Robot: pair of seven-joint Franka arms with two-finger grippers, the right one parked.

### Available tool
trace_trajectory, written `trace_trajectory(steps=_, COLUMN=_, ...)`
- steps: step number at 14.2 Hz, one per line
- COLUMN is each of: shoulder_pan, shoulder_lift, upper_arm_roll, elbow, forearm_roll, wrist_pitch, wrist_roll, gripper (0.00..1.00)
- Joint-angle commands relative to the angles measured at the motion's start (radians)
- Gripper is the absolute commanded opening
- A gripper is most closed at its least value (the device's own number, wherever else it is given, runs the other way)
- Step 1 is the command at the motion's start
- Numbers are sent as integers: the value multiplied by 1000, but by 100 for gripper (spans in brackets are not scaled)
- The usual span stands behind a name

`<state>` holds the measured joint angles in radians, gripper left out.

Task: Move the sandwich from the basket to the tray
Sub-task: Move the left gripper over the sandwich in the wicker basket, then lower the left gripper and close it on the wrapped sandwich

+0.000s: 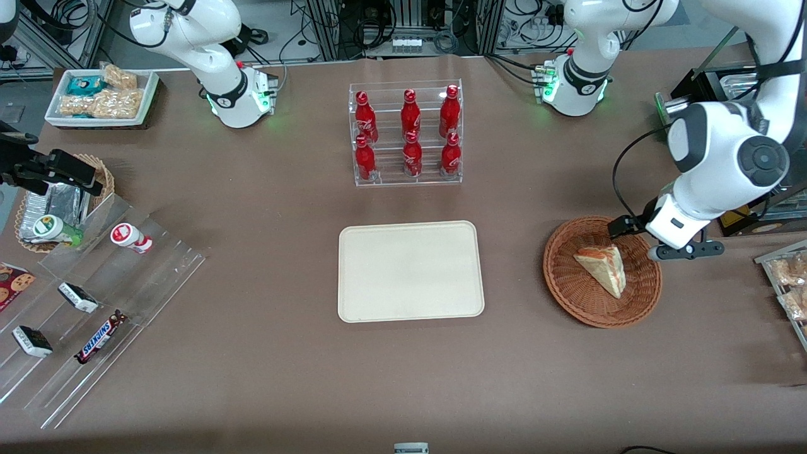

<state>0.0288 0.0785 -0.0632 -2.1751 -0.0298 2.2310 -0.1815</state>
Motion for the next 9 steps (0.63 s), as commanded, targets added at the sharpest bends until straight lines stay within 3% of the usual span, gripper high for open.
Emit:
trace_trajectory(steps=1, shoulder_pan=3, shoulder_lift=7, upper_arm_roll=-7, elbow=-42, forearm_roll=5, wrist_pitch=93, wrist_roll=-258, gripper=100)
trace_trajectory(steps=6, shoulder_pan=2, shoulder_lift=108, upper_arm_roll=-7, elbow=-38, forearm_roll=4, wrist_pitch=237, wrist_roll=-701, gripper=100)
trace_trajectory(steps=9, shoulder_pan=2, shoulder_lift=173, upper_arm_roll=-9, elbow=-37, forearm_roll=2, wrist_pitch=306, wrist_roll=-736, gripper=100)
